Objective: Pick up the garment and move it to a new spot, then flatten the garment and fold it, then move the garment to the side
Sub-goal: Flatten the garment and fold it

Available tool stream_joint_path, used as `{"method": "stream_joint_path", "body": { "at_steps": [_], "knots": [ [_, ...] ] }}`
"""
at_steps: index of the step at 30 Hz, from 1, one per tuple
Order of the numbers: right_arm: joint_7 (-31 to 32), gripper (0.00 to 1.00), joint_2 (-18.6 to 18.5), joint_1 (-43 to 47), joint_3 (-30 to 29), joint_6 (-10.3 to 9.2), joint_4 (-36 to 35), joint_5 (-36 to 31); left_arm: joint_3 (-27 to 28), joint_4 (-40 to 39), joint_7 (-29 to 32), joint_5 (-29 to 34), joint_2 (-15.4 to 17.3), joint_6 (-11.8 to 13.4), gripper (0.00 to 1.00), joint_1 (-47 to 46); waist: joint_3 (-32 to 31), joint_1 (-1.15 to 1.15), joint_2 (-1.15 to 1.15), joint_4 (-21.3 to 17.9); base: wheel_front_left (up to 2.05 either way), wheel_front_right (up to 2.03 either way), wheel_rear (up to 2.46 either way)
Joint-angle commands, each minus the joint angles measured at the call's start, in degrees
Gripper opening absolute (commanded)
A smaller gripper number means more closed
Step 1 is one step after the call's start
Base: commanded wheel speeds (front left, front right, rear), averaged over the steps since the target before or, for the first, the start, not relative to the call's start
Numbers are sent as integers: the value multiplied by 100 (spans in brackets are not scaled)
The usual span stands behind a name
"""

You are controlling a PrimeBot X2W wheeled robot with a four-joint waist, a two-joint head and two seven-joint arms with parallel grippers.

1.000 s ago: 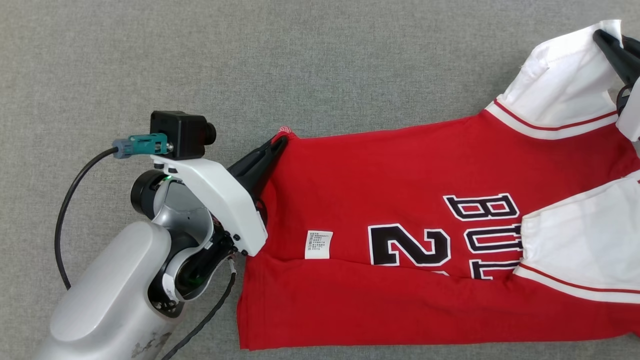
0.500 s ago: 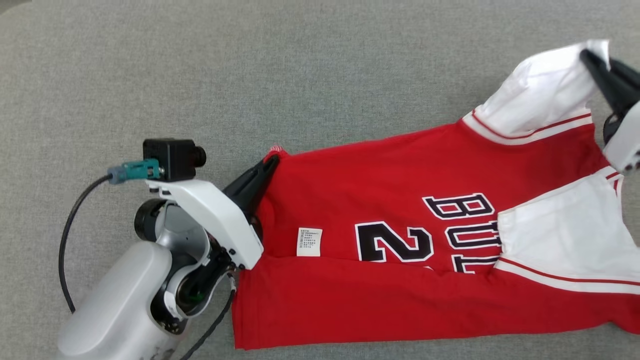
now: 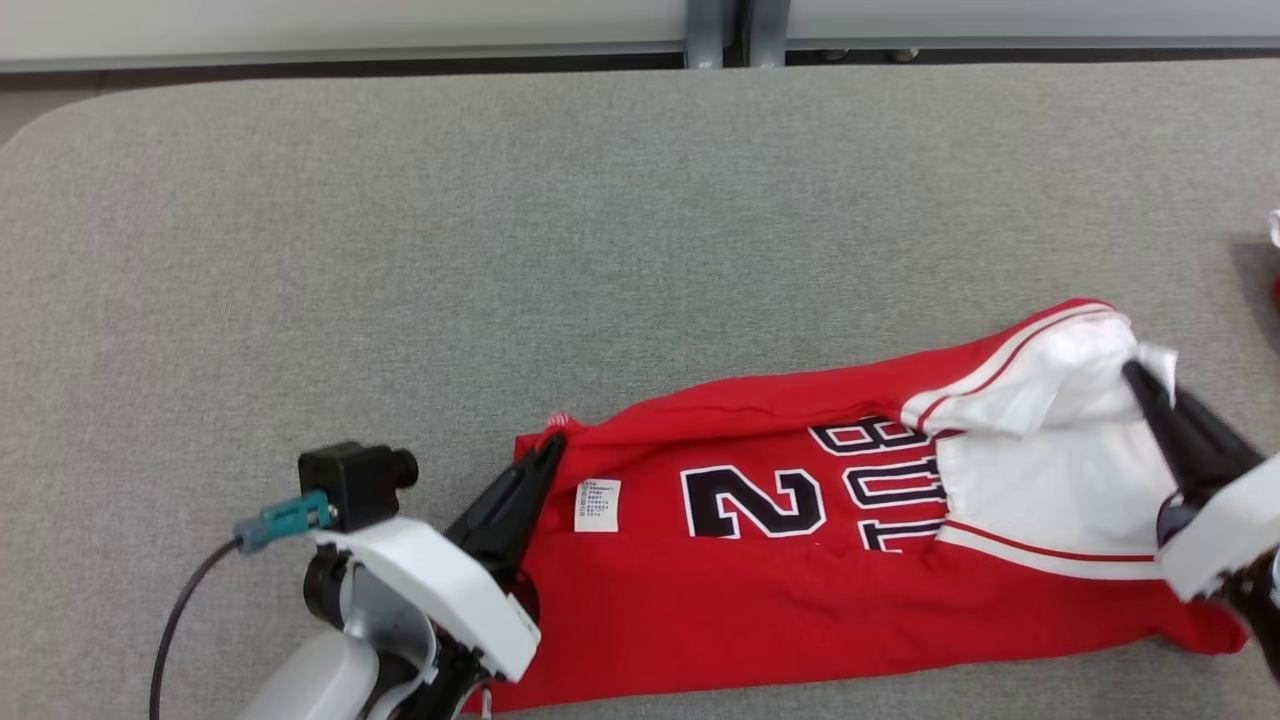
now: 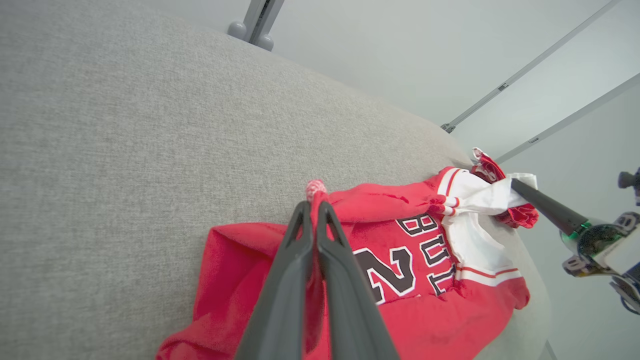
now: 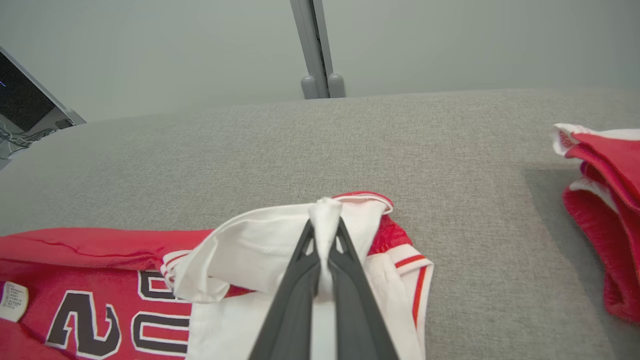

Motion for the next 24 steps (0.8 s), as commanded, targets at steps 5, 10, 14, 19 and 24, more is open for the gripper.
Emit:
{"method": "stream_joint_path", "body": {
  "at_steps": [5,10,14,19,24],
  "knots": [
    [11,0,481,799,-255,8,-289,-134,51,58,-420,-3,31,-149,0,458,-200,0,0,-230,0,0,0],
    [92,0,717,1049,-332,9,-254,-348,154,12,-729,-57,50,-246,0,715,-274,0,0,-351,0,0,0],
    [172,0,774,1084,-315,8,-167,-499,146,40,-816,-28,96,-243,37,865,-303,0,0,-396,0,0,0],
    [332,100,753,1148,-179,8,51,-676,-17,193,-913,152,155,-212,100,1104,-338,0,0,-417,0,0,0],
    [393,100,751,1260,-304,9,138,-816,-16,370,-1207,303,130,-65,100,1333,-437,0,0,-405,0,0,0]
  ]
}}
